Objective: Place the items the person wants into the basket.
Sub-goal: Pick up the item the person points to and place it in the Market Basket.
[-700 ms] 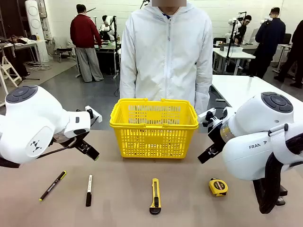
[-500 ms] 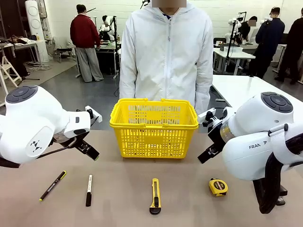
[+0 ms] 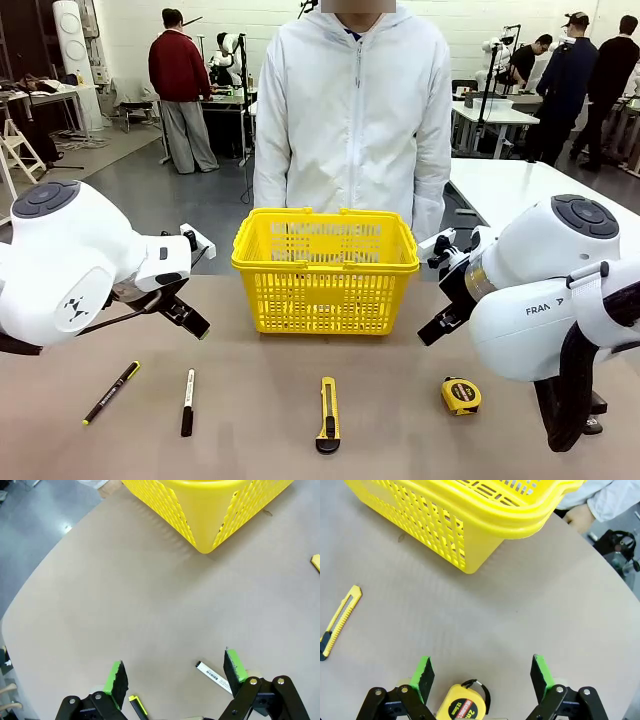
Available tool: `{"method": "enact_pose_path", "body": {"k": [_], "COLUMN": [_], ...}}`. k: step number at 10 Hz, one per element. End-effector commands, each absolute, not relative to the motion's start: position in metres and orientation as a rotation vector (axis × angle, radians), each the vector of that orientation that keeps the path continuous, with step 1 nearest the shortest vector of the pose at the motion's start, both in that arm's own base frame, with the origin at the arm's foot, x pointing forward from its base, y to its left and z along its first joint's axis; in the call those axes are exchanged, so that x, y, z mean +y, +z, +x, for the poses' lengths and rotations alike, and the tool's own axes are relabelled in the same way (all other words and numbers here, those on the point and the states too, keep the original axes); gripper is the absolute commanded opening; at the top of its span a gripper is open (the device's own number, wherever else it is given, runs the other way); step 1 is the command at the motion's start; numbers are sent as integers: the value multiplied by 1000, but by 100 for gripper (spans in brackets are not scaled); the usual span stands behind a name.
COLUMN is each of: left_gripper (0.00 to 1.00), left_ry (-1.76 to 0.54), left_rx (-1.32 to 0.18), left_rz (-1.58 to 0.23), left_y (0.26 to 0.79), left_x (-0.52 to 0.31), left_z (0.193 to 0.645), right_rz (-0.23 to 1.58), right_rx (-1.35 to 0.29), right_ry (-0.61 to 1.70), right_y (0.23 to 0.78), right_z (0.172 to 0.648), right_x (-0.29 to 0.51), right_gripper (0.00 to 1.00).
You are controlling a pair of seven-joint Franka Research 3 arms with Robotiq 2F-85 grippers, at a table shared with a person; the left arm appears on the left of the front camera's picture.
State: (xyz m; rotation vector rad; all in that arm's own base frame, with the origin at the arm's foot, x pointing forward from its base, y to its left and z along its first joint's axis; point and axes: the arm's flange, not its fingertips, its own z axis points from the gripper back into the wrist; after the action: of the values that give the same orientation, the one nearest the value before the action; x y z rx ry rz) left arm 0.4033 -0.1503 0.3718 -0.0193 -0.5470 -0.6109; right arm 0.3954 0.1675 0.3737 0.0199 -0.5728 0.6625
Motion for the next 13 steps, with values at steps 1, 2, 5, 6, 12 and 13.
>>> {"method": "enact_pose_path", "body": {"k": [1, 2, 5, 6, 12, 13], "left_gripper": [100, 100, 100, 100, 100, 100], "left_ry": [-610, -610, -610, -610, -641, -646], "left_rx": [-547, -547, -547, -547, -459, -470], "left_rz": [-19, -19, -19, -19, 43, 65], "left_y": [372, 372, 372, 372, 538, 569], "left_x": [-150, -150, -150, -150, -132, -135], "left_z": [403, 403, 403, 403, 398, 396], "right_rz": [20, 20, 20, 20, -119, -130], "right_rx": [-573, -573, -573, -573, -612, -604], "right_ry": [662, 662, 662, 662, 568, 565], "right_y": [374, 374, 374, 374, 556, 591], "right_z": [395, 395, 395, 395, 373, 369], "right_x": [167, 167, 167, 167, 150, 154], "right_gripper": [100, 100, 100, 100, 100, 100]}}
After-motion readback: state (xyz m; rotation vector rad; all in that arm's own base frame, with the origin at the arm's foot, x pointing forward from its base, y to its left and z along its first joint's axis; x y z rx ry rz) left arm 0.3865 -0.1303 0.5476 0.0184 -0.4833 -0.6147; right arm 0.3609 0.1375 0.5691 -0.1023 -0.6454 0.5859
